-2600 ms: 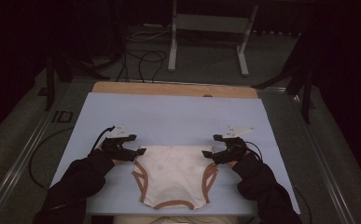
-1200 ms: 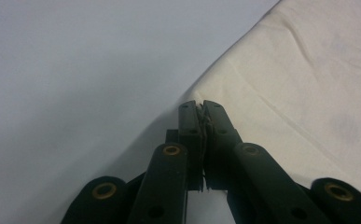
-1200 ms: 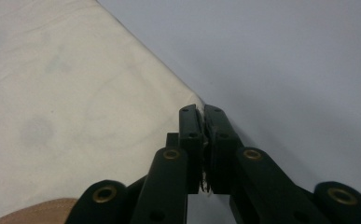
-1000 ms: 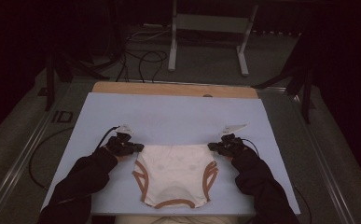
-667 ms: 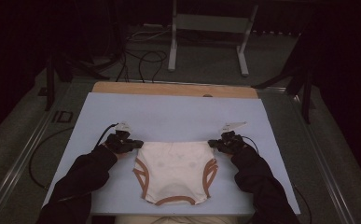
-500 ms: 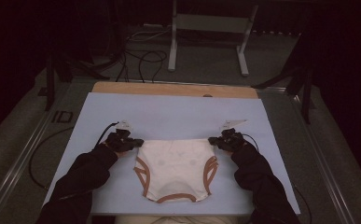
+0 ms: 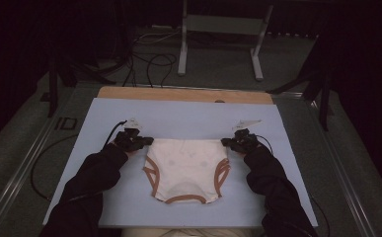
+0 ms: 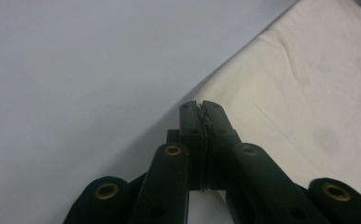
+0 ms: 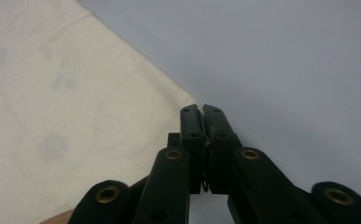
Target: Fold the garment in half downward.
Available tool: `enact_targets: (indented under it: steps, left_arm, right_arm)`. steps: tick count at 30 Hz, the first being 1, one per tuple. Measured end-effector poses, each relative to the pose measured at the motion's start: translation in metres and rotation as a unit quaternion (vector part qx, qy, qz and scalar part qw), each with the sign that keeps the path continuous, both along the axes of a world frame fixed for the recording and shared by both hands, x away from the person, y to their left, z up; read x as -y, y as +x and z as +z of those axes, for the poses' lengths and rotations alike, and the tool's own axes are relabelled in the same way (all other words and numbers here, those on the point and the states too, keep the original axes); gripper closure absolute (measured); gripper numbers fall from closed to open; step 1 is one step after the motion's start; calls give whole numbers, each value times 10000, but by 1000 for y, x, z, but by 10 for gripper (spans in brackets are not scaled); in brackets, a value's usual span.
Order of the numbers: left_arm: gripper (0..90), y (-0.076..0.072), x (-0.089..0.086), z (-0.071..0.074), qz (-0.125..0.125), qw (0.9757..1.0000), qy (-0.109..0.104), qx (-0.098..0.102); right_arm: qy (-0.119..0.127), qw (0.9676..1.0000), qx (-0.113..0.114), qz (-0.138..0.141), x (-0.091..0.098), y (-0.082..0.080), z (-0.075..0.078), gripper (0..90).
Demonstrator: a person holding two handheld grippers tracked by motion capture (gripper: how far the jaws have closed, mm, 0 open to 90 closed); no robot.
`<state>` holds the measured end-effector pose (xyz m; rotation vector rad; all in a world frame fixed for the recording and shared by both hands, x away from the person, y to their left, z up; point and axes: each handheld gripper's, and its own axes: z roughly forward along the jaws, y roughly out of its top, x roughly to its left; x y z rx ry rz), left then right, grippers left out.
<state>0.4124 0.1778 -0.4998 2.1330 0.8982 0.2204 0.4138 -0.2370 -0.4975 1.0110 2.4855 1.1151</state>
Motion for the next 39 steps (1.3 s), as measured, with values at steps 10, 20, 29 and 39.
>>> enact_targets:
  steps: [10, 20, 29, 39]
  left_arm:
    - [893, 11, 2, -3, 174, 9997, -56, 130]
    - [893, 23, 8, -4, 307, 9993, -19, 191]
    - [892, 33, 12, -10, 378, 9992, 111, 100]
    - [891, 39, 14, -15, 455, 9987, 210, 16]
  right_arm:
    - [2, 9998, 37, -175, 0, 14, 0, 881]
    - [-108, 9993, 62, -361, -2, 24, -5, 881]
    - [-129, 9988, 55, -462, -2, 34, -6, 880]
    - [-143, 9983, -42, -556, -4, 41, -14, 876]
